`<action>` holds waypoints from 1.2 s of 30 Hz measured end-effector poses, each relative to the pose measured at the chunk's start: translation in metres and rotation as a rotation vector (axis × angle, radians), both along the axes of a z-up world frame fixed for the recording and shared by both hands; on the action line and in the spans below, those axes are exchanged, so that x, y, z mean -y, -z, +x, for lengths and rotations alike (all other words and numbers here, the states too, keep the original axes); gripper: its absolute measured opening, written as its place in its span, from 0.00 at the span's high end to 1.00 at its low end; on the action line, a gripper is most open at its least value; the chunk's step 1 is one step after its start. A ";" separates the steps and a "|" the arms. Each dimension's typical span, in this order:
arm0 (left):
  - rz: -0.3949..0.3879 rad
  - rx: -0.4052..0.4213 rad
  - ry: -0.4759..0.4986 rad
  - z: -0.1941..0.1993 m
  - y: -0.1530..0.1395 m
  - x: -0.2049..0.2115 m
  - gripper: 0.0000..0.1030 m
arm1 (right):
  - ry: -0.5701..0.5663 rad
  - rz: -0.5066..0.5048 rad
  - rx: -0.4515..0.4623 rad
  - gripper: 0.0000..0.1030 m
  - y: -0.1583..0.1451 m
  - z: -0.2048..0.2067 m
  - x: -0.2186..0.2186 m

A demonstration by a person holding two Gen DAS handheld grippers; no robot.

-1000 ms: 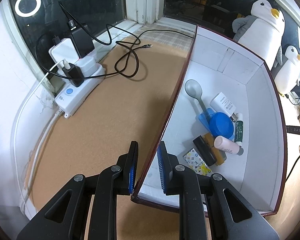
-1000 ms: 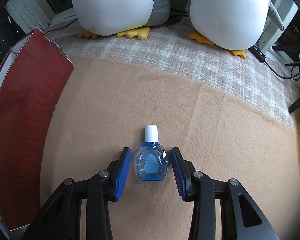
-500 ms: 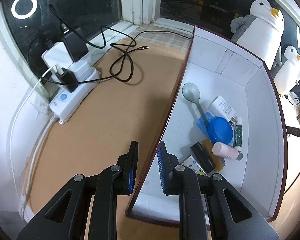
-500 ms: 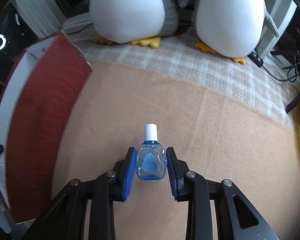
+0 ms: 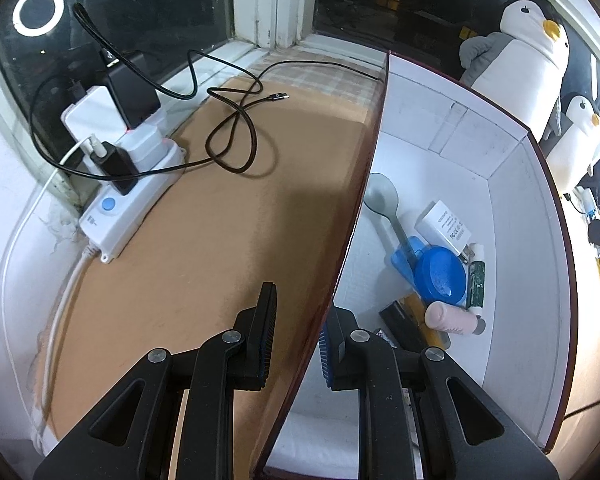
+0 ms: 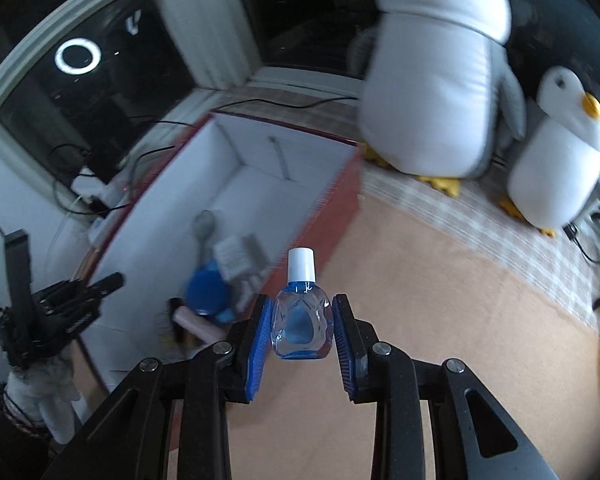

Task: Organize rigid objects
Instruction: 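Carry the eye-drop bottle into the box with the right gripper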

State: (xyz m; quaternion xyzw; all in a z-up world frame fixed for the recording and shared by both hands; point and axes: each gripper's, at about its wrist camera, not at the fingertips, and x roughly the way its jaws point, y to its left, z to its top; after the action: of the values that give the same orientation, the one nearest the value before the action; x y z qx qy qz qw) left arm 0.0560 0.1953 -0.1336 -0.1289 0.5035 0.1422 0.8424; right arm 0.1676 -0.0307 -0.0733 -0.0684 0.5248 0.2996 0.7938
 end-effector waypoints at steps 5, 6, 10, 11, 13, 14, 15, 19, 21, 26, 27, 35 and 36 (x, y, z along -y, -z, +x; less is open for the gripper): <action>-0.016 0.008 0.006 0.002 0.002 -0.003 0.83 | -0.080 -0.012 0.001 0.73 0.003 -0.012 -0.045; -0.018 0.010 0.007 0.002 0.002 -0.004 0.83 | -0.093 -0.017 0.000 0.73 0.004 -0.015 -0.054; -0.029 0.018 0.008 0.002 0.003 -0.006 0.83 | -0.129 -0.038 -0.001 0.73 0.010 -0.017 -0.081; -0.031 0.020 0.008 0.002 0.004 -0.006 0.83 | -0.135 -0.042 -0.002 0.73 0.012 -0.017 -0.087; -0.035 0.023 0.009 0.001 0.004 -0.006 0.84 | -0.142 -0.047 -0.008 0.73 0.017 -0.015 -0.096; -0.037 0.024 0.010 0.001 0.004 -0.006 0.84 | -0.144 -0.048 -0.012 0.73 0.019 -0.015 -0.099; -0.036 0.025 0.011 0.001 0.004 -0.006 0.84 | -0.146 -0.050 -0.017 0.73 0.022 -0.015 -0.103; -0.038 0.028 0.014 0.001 0.004 -0.006 0.85 | -0.149 -0.059 -0.029 0.73 0.028 -0.014 -0.110; -0.040 0.030 0.014 0.001 0.004 -0.006 0.85 | -0.151 -0.063 -0.035 0.73 0.031 -0.013 -0.113; -0.042 0.031 0.016 0.001 0.004 -0.006 0.86 | -0.153 -0.077 -0.048 0.73 0.040 -0.010 -0.122; -0.043 0.031 0.017 0.001 0.004 -0.005 0.87 | -0.154 -0.079 -0.050 0.73 0.041 -0.010 -0.123; -0.042 0.031 0.018 0.002 0.005 -0.005 0.87 | -0.162 -0.104 -0.070 0.73 0.053 -0.007 -0.133; -0.042 0.031 0.017 0.002 0.005 -0.005 0.87 | -0.163 -0.110 -0.071 0.73 0.055 -0.007 -0.134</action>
State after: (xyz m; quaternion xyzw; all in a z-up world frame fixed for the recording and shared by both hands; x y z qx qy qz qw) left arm 0.0580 0.2003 -0.1383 -0.1446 0.4942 0.1222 0.8485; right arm 0.1606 0.1030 -0.1280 -0.1439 0.5608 0.3361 0.7428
